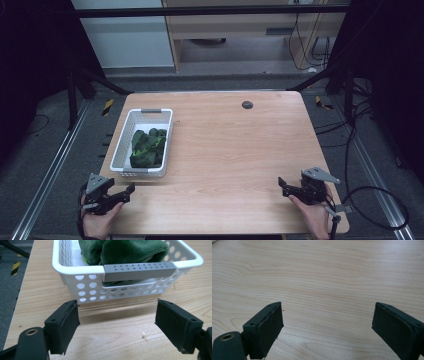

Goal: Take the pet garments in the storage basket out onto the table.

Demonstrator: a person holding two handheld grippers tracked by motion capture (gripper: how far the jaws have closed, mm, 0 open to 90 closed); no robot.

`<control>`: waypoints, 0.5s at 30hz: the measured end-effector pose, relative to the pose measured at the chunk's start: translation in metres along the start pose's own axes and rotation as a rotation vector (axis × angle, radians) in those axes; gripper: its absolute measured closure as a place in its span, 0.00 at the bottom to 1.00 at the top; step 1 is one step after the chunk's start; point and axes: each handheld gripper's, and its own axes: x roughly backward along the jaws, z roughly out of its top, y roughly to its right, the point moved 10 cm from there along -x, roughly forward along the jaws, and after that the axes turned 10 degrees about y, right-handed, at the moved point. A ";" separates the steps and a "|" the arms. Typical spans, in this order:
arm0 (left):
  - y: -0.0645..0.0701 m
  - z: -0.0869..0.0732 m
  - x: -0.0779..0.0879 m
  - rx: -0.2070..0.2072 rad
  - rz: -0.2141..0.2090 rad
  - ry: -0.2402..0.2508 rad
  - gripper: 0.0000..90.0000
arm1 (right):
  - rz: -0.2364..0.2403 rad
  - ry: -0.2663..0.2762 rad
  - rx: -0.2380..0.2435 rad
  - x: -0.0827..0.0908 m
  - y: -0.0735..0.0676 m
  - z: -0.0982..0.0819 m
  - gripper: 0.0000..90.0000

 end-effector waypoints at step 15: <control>0.005 0.025 0.014 -0.002 -0.038 0.048 0.20 | 0.018 0.028 -0.002 0.012 -0.005 0.003 0.08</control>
